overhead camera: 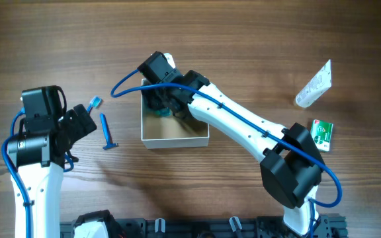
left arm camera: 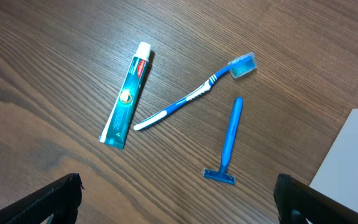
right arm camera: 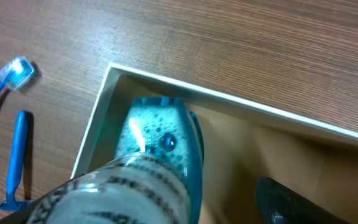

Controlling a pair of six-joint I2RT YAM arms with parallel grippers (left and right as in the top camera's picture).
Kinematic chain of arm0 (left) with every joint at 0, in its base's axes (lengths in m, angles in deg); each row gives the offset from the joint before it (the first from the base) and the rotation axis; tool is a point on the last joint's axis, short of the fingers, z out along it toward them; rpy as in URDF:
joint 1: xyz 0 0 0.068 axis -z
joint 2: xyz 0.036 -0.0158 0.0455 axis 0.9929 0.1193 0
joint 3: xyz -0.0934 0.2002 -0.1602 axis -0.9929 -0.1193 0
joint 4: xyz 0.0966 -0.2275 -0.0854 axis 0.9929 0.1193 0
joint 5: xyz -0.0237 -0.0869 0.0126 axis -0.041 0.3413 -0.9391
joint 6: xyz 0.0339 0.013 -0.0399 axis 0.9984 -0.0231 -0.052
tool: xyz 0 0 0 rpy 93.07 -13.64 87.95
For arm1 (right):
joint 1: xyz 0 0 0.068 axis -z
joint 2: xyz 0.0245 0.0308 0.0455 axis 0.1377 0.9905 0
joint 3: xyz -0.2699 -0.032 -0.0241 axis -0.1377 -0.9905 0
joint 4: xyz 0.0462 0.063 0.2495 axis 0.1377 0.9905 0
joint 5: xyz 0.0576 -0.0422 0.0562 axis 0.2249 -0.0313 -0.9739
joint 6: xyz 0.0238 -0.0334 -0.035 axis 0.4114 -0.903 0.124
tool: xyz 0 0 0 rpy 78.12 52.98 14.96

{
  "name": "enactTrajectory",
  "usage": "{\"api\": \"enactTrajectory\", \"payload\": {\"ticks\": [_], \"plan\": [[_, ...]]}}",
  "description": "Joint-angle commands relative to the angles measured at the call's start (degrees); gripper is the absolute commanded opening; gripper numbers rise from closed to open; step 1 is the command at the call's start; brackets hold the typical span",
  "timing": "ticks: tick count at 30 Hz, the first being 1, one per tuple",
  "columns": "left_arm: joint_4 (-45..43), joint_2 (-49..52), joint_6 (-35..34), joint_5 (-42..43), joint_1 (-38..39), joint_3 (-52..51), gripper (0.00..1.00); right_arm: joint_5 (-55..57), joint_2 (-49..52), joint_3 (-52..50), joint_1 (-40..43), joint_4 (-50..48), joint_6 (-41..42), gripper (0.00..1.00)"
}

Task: Pack container
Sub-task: 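Carry the mouthwash into the box and release it, then move the right gripper to the white lotion tube and grasp it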

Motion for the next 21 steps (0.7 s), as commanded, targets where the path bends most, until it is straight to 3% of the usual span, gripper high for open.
{"api": "enactTrajectory", "payload": {"ticks": [1, 6, 9, 12, 15, 19, 21], "plan": [[-0.15, 0.33, -0.52, -1.38, -0.35, 1.16, 1.00, -1.86, -3.04, 1.46, -0.35, 0.28, -4.37, 0.86], [-1.01, 0.33, -0.50, -1.40, -0.35, 1.16, 1.00, 1.90, -15.91, 1.46, -0.20, 3.72, -7.10, 0.90], [-1.27, 0.33, -0.50, -1.40, -0.35, 1.16, 1.00, 12.55, -24.09, 1.46, 3.32, 10.05, -1.64, 0.99], [-1.22, 0.33, -0.52, -1.40, -0.35, 1.16, 1.00, 12.81, -31.43, 1.46, 18.88, 21.24, 1.88, 1.00], [-1.22, 0.33, -0.50, -1.40, -0.35, 1.16, 1.00, 4.90, -34.99, 1.46, 32.72, 23.74, -6.91, 1.00], [-1.22, 0.33, -0.52, -1.38, -0.35, 1.16, 1.00, -1.77, -34.42, 0.00, 48.57, 27.67, -8.81, 1.00], [-1.27, 0.33, -0.52, -1.40, -0.35, 1.16, 1.00, -2.47, -32.92, -1.27, 51.34, 27.87, -10.12, 1.00]]}}
